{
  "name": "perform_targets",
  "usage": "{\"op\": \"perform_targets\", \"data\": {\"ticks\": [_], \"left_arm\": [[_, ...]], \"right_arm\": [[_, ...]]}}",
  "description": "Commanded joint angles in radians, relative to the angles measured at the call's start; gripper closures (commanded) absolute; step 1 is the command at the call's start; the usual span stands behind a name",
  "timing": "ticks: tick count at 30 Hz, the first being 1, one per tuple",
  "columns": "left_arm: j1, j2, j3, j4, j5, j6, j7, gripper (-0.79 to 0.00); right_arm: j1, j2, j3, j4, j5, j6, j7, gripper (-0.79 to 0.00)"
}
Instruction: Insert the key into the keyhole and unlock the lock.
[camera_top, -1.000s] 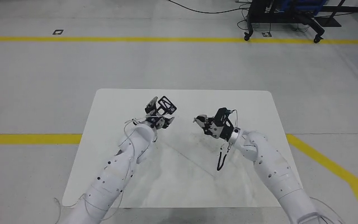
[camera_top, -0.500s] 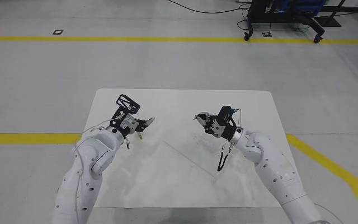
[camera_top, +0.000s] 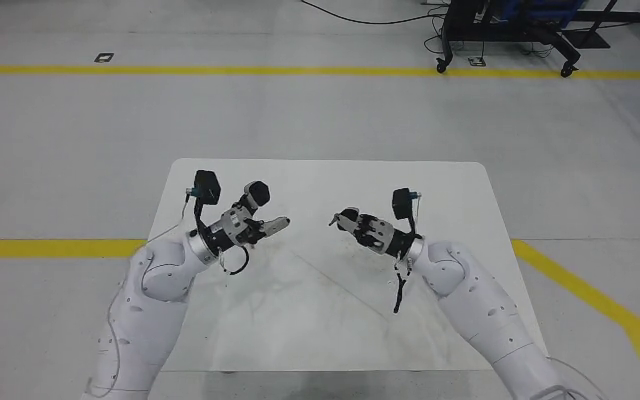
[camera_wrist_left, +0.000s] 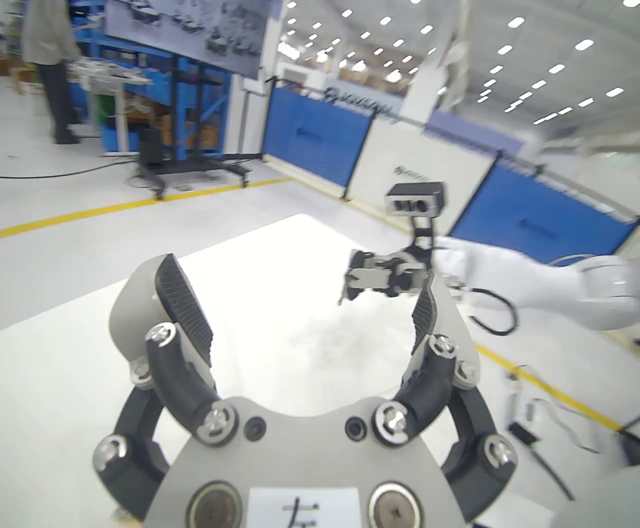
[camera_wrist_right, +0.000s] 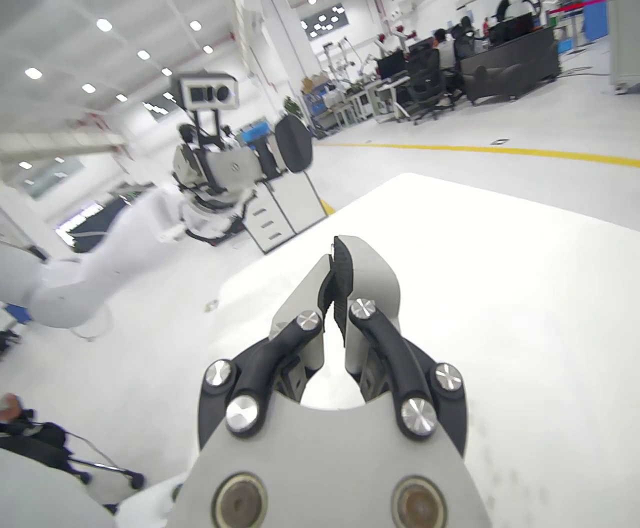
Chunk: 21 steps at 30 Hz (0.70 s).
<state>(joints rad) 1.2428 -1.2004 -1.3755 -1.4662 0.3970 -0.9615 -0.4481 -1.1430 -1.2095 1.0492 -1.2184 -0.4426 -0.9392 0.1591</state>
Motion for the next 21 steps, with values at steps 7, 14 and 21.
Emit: {"op": "perform_targets", "data": {"ticks": [7, 14, 21], "left_arm": [[-0.109, 0.036, 0.086, 0.128, -0.524, 0.007, -0.347, -0.785], [-0.113, 0.038, 0.087, 0.133, -0.535, 0.015, -0.358, -0.785], [-0.097, 0.040, 0.091, 0.092, -0.474, 0.043, -0.336, -0.785]], "right_arm": [[0.076, -0.003, -0.097, 0.054, 0.548, -0.062, 0.309, 0.000], [0.076, -0.003, -0.097, 0.054, 0.548, -0.062, 0.309, 0.000], [0.076, -0.003, -0.097, 0.054, 0.548, -0.062, 0.309, 0.000]]}}
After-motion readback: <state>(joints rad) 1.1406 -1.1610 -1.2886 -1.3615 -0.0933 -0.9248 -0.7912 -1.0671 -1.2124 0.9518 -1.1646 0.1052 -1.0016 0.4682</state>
